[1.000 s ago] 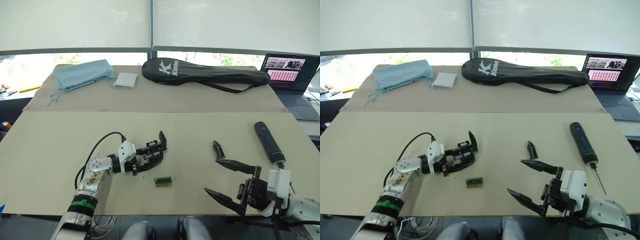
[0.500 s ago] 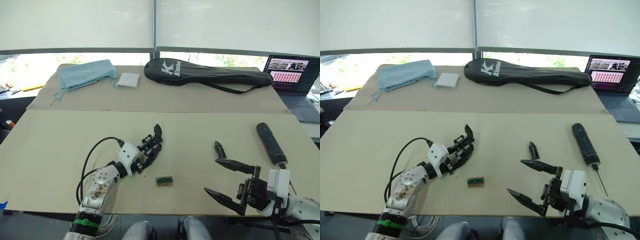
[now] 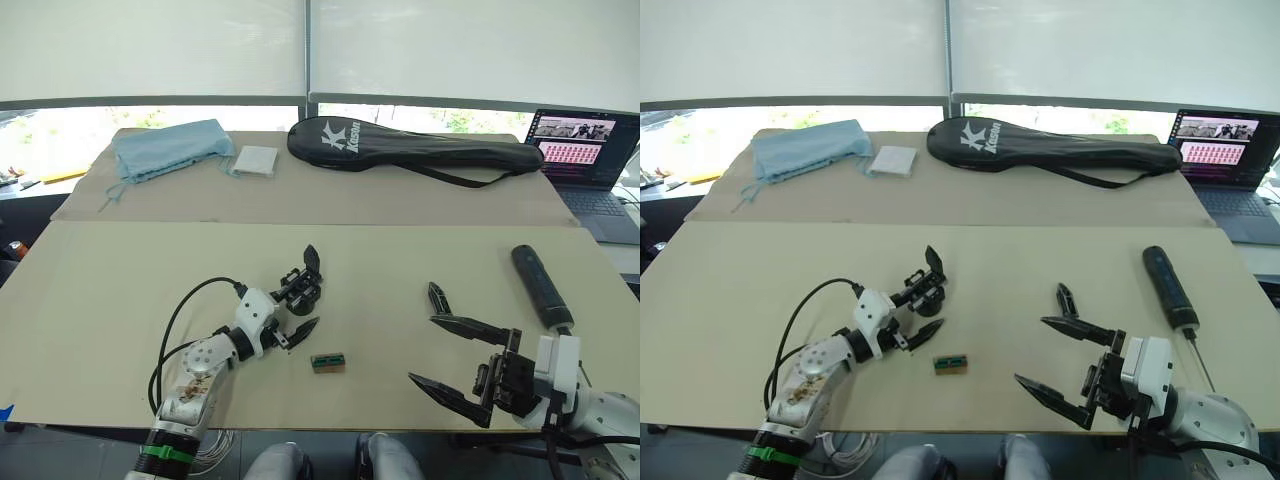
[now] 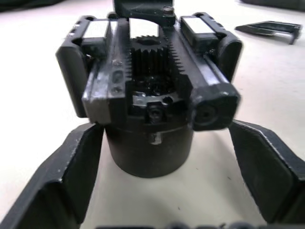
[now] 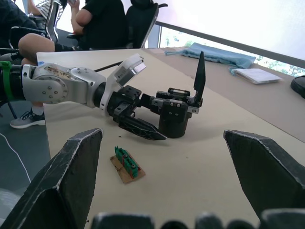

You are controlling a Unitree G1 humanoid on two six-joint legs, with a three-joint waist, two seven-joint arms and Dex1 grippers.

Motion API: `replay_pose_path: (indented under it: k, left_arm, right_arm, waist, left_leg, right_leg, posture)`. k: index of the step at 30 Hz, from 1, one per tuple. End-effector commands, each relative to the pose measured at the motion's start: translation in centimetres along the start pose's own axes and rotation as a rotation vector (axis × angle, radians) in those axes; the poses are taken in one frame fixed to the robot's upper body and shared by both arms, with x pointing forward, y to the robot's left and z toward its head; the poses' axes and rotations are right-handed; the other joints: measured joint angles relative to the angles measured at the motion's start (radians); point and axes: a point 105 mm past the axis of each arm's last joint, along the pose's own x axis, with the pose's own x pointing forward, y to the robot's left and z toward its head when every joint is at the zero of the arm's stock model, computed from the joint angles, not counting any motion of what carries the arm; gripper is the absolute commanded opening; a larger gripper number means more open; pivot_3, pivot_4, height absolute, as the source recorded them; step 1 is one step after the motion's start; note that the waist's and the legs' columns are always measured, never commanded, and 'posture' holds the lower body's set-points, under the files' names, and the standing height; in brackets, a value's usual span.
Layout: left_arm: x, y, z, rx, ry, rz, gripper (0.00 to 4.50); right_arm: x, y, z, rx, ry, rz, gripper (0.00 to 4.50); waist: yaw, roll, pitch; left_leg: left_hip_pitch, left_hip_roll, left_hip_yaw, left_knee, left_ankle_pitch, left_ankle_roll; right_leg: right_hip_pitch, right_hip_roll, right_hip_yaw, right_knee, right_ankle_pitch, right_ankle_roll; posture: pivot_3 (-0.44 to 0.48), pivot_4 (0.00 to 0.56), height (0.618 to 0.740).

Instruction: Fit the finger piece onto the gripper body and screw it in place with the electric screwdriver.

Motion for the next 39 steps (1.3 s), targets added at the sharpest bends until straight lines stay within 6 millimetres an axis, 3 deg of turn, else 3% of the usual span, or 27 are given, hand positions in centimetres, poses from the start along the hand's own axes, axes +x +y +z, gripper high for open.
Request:
replay_pose_path:
  k: [1,7,10,16,27,30,33,39]
  left_arm:
    - [-0.8,1.0,-0.1,-0.045,0.021,-0.076,4.45]
    - [-1.8,2.3,-1.0,0.04,0.111,-0.314,4.45]
    - [-0.4,3.8,-0.1,0.075,0.071,-0.33,4.45]
    - [2.1,3.9,0.3,0.133,0.066,-0.422,4.45]
    - [3.6,2.6,0.3,0.122,0.04,-0.538,4.45]
    - [3.6,2.8,0.1,0.143,0.045,-0.516,3.66]
    - [3.0,3.2,-0.3,0.141,0.044,-0.495,2.31]
    - [2.4,3.6,2.7,0.079,-0.102,-0.368,2.35]
  right_arm:
    - [0.0,0.0,0.7,-0.009,-0.026,0.002,4.5]
    - [0.1,-0.2,0.6,-0.012,-0.025,0.003,4.5]
    - [0.1,-0.4,0.5,-0.015,-0.025,0.003,4.5]
    - [0.0,-0.2,0.5,-0.022,-0.024,0.001,4.5]
    - [-0.2,0.2,0.4,-0.021,-0.013,-0.006,4.5]
    - [-0.2,0.1,0.5,-0.024,-0.012,-0.008,4.5]
    - [-0.3,0.0,0.4,-0.029,-0.009,-0.011,4.5]
    - [-0.8,0.2,-0.2,-0.025,0.0,-0.02,4.5]
  waist:
    - [-0.001,0.0,0.0]
    - [-0.002,0.0,0.0]
    - [0.0,0.0,0.0]
    - [0.002,-0.001,0.0]
    - [0.006,-0.001,0.0]
    - [0.006,-0.001,0.0]
    - [0.006,-0.001,0.0]
    - [-0.005,-0.001,0.001]
  left_leg:
    - [0.0,0.0,0.0,0.0,0.0,0.0]
    - [0.0,0.0,0.0,0.0,0.0,-0.001]
    - [0.0,0.0,0.0,0.0,0.0,-0.001]
    - [-0.001,-0.002,0.0,0.001,0.0,0.0]
    - [0.0,-0.002,0.0,0.001,0.0,0.0]
    - [0.0,-0.002,0.0,0.002,0.0,0.0]
    - [0.0,-0.002,0.0,0.002,0.0,0.0]
    - [-0.001,-0.002,0.0,0.001,0.0,0.0]
  right_leg:
    - [0.0,0.0,0.0,0.0,0.0,0.0]
    - [0.0,0.001,-0.001,0.0,0.0,0.0]
    - [0.0,0.001,-0.001,0.0,0.0,0.0]
    - [0.0,0.0,-0.001,0.0,0.0,0.001]
    - [0.001,-0.001,-0.002,0.0,0.0,0.001]
    - [0.001,-0.001,-0.001,0.0,0.0,0.002]
    - [0.001,-0.001,-0.001,0.0,0.0,0.002]
    - [0.0,-0.001,0.0,0.0,0.0,0.002]
  posture:
    - [0.0,0.15,0.74]
    - [0.0,0.15,0.74]
    - [0.0,0.15,0.74]
    - [0.0,0.15,0.74]
    - [0.0,0.15,0.74]
    - [0.0,0.15,0.74]
    - [0.0,0.15,0.74]
    - [0.0,0.15,0.74]
